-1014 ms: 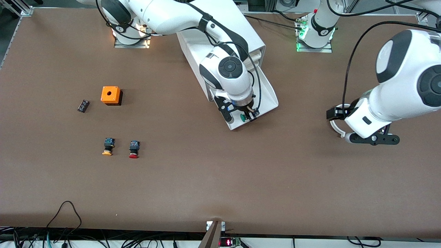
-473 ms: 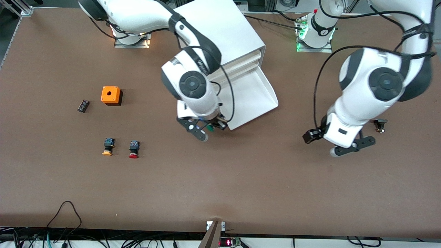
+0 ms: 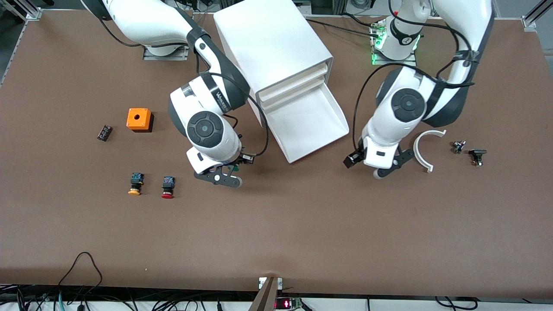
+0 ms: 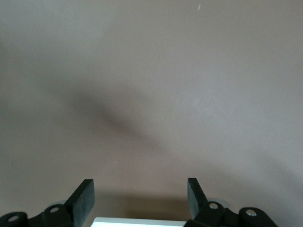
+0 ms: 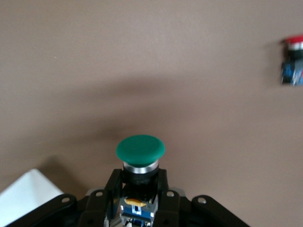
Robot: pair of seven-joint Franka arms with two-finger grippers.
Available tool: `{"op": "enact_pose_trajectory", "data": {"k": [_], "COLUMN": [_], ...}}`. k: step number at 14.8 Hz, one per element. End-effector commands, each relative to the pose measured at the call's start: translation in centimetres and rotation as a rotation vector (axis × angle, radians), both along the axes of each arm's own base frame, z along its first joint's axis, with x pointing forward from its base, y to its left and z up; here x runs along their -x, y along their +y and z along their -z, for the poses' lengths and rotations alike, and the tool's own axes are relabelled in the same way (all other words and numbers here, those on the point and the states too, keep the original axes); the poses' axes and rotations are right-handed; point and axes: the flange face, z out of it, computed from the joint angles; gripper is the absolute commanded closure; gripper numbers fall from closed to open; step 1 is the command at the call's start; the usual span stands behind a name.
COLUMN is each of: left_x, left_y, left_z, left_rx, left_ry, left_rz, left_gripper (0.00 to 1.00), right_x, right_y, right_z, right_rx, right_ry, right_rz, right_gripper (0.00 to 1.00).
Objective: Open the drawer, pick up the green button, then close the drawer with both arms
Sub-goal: 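Push the drawer shut with the left gripper while the right gripper carries the button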
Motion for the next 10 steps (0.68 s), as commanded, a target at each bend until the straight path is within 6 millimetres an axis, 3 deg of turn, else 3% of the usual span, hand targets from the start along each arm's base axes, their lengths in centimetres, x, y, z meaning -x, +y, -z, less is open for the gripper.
{"op": "enact_pose_trajectory", "data": {"k": [1, 5, 8, 10], "left_x": [1.2, 3.5, 4.2, 5.5], "left_y": [-1.7, -4.4, -5.1, -7.2], "left_z": [4.7, 9.0, 9.6, 9.7], "left_rx": [-0.013, 0.011, 0.012, 0.01], "left_ry": [0.005, -0.005, -0.001, 0.003], "left_rz": [-0.001, 0.046, 0.057, 0.092], "left_gripper": [0.12, 0.12, 0.1, 0.02], "right_x": [-1.1, -4.0, -5.4, -6.0], "right_y": [-4.1, -9.7, -12.2, -14.7], "right_z": [1.0, 2.8, 3.8, 5.6], "right_rx": [-0.007, -0.056, -0.143, -0.177], "right_ry": [-0.013, -0.042, -0.07, -0.075], "right_rz": [-0.13, -0.193, -0.21, -0.23], "right_gripper": [1.0, 1.0, 1.0, 1.0]}}
